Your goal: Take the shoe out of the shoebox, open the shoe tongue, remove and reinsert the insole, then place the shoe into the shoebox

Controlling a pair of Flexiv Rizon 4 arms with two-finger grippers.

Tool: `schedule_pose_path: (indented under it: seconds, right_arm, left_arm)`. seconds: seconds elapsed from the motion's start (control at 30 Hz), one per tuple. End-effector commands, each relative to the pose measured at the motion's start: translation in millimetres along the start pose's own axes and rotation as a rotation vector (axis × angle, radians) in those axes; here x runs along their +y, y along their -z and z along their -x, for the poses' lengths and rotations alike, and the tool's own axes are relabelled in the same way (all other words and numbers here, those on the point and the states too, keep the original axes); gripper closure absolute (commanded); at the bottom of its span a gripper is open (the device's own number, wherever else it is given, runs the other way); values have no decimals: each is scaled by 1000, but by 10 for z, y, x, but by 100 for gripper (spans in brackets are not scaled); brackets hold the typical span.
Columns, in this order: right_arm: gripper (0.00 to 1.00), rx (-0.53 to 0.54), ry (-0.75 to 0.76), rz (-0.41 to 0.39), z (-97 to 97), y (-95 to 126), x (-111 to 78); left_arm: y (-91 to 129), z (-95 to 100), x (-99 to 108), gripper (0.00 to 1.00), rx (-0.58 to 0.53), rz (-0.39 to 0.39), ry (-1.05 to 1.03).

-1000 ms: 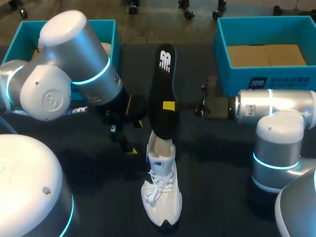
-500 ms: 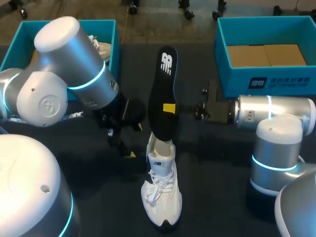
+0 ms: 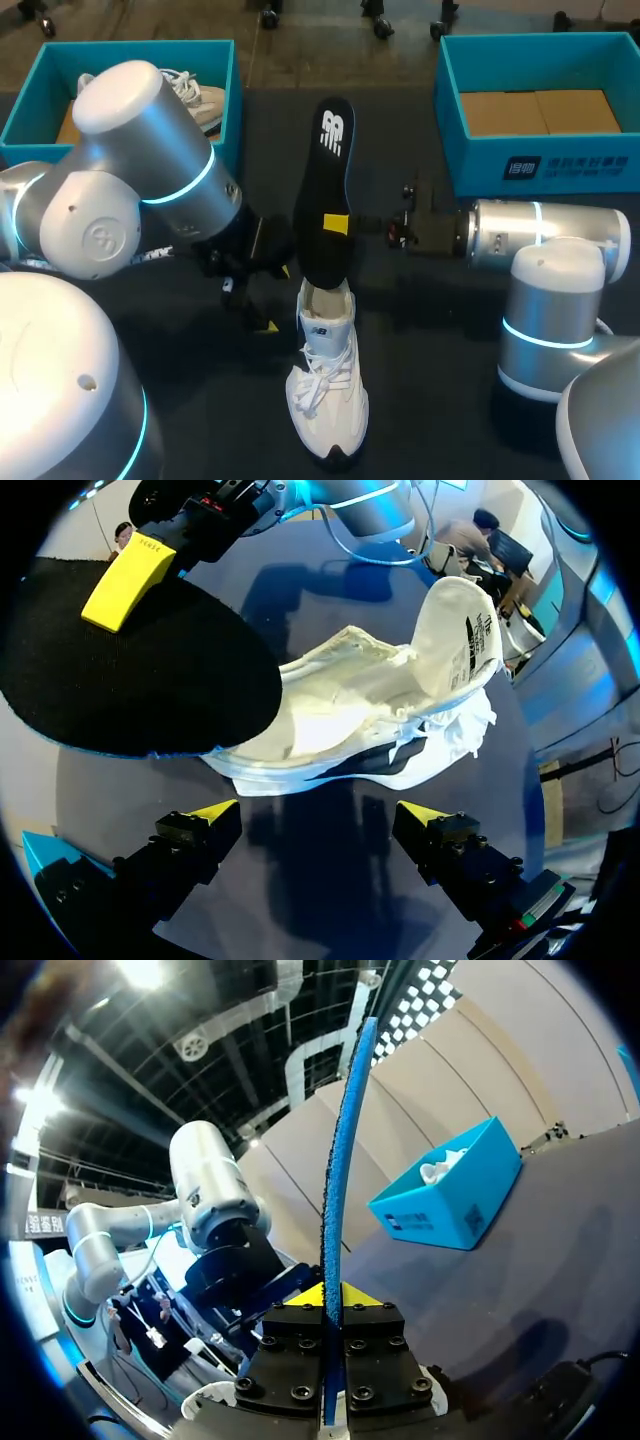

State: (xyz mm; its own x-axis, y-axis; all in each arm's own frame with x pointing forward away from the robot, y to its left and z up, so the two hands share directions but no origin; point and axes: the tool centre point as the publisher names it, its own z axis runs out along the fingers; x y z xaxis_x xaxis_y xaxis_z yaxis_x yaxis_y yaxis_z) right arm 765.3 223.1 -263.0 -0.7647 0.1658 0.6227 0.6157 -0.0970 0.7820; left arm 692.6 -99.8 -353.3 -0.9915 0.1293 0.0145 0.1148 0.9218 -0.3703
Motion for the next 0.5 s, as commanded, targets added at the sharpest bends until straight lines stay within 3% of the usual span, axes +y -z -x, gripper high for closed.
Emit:
schedule_pose_path:
  seconds: [0.03, 0.5]
  right_arm:
    - [100, -14, -6, 5, -37, -54, -10]
    - [100, -30, -41, 23, -52, -74, -174]
  left_arm:
    - [-48, 21, 4, 0, 11, -2, -1]
    - [-48, 21, 4, 0, 11, -2, -1]
